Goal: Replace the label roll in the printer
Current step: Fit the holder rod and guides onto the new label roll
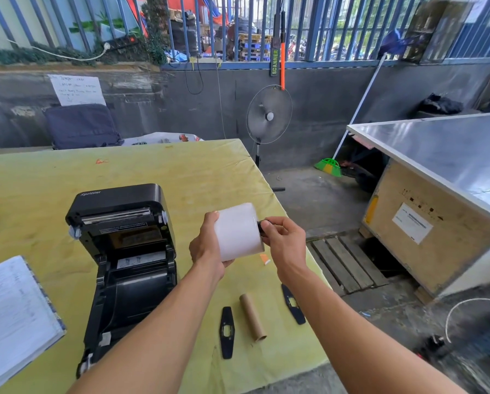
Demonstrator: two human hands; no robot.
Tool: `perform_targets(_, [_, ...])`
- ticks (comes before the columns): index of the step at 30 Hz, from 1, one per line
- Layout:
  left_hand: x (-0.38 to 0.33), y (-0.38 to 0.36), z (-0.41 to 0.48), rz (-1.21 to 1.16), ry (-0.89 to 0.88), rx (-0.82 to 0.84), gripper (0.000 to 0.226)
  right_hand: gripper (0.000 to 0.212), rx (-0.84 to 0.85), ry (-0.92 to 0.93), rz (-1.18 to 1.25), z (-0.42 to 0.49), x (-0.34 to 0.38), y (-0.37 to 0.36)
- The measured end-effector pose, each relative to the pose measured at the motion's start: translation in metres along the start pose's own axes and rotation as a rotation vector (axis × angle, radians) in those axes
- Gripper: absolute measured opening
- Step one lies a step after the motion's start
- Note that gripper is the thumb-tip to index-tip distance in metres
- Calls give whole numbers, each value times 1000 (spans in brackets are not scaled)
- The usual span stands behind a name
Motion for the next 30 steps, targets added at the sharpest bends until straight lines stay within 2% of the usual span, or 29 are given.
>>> perform_targets(9, [13,-6,9,16,-9,-33,53,17,54,-91,-44,16,-20,15])
perform_targets(11, [18,-6,12,18,-5,-39,52,20,15,-130,-50,21,-33,26])
perform_targets(13, [25,-6,15,9,8,-45,51,22,-61,-171,-170,25,-51,42])
perform_targets(14, [29,-6,17,3,17,-47,51,22,-82,-179,-304,26,-60,50])
perform_targets(16, [35,-6,20,-3,29,-57,50,21,5,-212,-659,28,-82,59])
perform_targets(18, [39,-6,24,-2,31,-73,49,18,221,-289,-1003,22,-111,59])
perform_targets(19, [40,-6,25,0,32,-83,48,16,306,-326,-1129,18,-124,61])
perform_targets(21, [43,-5,28,5,37,-102,47,19,370,-353,-1280,12,-141,68])
perform_targets(25, [46,-6,34,5,38,-125,47,23,369,-291,-1318,15,-152,71])
perform_targets(30, [51,-5,39,5,43,-153,47,22,463,-413,-1271,22,-163,72])
Point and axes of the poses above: each hand's wrist, its own z-axis towards the middle knuckle, its own y-axis out of the back of the hand, x = y × z, the point moved 9 cm from there along z, towards the middle knuckle
